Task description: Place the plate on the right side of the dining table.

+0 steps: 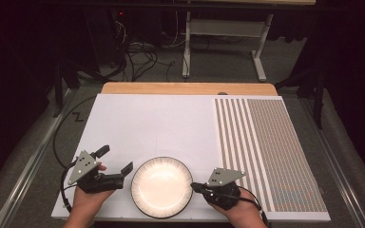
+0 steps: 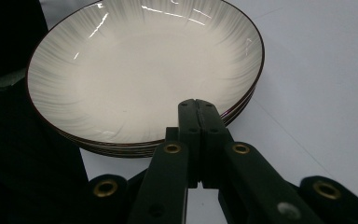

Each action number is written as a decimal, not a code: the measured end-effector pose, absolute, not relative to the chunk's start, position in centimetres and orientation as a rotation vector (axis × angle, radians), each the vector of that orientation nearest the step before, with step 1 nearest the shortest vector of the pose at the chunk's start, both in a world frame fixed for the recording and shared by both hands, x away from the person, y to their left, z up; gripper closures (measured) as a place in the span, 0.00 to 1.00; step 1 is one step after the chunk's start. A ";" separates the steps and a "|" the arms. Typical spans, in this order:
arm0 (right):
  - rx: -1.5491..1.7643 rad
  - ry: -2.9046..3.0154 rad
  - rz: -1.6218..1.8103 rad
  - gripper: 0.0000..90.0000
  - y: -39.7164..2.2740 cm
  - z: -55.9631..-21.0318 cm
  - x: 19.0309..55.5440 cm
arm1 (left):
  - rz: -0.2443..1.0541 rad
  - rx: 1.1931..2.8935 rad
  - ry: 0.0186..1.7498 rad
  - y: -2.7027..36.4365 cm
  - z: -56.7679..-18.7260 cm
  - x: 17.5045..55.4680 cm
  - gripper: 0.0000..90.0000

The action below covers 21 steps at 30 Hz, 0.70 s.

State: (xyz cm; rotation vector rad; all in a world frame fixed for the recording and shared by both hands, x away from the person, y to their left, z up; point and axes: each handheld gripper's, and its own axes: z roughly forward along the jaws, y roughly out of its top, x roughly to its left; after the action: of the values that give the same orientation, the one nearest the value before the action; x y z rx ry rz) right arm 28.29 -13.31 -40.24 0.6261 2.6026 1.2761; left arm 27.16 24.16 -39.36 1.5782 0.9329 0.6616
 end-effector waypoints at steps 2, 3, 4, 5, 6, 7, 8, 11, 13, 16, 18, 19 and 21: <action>0.627 2.605 1.274 1.00 -13.3 -40.2 28.3 | 0.667 1.576 0.933 24.2 -39.3 27.1 0.01; 0.629 2.608 1.271 1.00 -13.3 -40.2 28.3 | 0.670 1.578 0.931 24.2 -39.3 27.1 0.01; 0.628 2.611 1.265 1.00 -13.3 -40.2 28.3 | 0.671 1.580 0.930 24.2 -39.3 27.1 0.01; 0.628 2.613 1.264 1.00 -13.3 -40.2 28.4 | 0.670 1.580 0.930 24.2 -39.3 27.1 0.01; 0.631 2.617 1.264 1.00 -13.3 -40.2 28.4 | 0.669 1.579 0.931 24.2 -39.3 27.1 0.01; 0.634 2.618 1.263 1.00 -13.3 -40.2 28.4 | 0.668 1.578 0.932 24.2 -39.3 27.2 0.01; 0.636 2.620 1.263 1.00 -13.3 -40.2 28.4 | 0.667 1.577 0.932 24.2 -39.3 27.2 0.01; 0.636 2.625 1.249 1.00 -13.2 -40.2 28.5 | 0.663 1.581 0.933 24.2 -39.3 27.2 0.01; 0.629 2.626 1.234 1.00 -13.0 -40.1 28.5 | 0.659 1.581 0.933 24.2 -39.4 27.3 0.01; 0.627 2.627 1.224 1.00 -12.9 -40.1 28.5 | 0.658 1.585 0.930 24.1 -39.4 27.3 0.01; 0.620 2.625 1.217 1.00 -12.9 -40.0 28.5 | 0.655 1.580 0.928 24.0 -39.4 27.2 0.01; 0.621 2.625 1.208 1.00 -12.8 -40.0 28.4 | 0.655 1.580 0.927 24.0 -39.3 27.2 0.01; 0.618 2.624 1.208 1.00 -12.8 -40.0 28.4 | 0.653 1.579 0.927 24.0 -39.3 27.2 0.01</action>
State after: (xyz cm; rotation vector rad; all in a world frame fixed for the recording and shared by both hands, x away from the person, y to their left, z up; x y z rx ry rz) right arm 28.43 -12.80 -39.98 0.6181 2.6235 1.2077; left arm 27.24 23.99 -39.34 1.5794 0.9272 0.6533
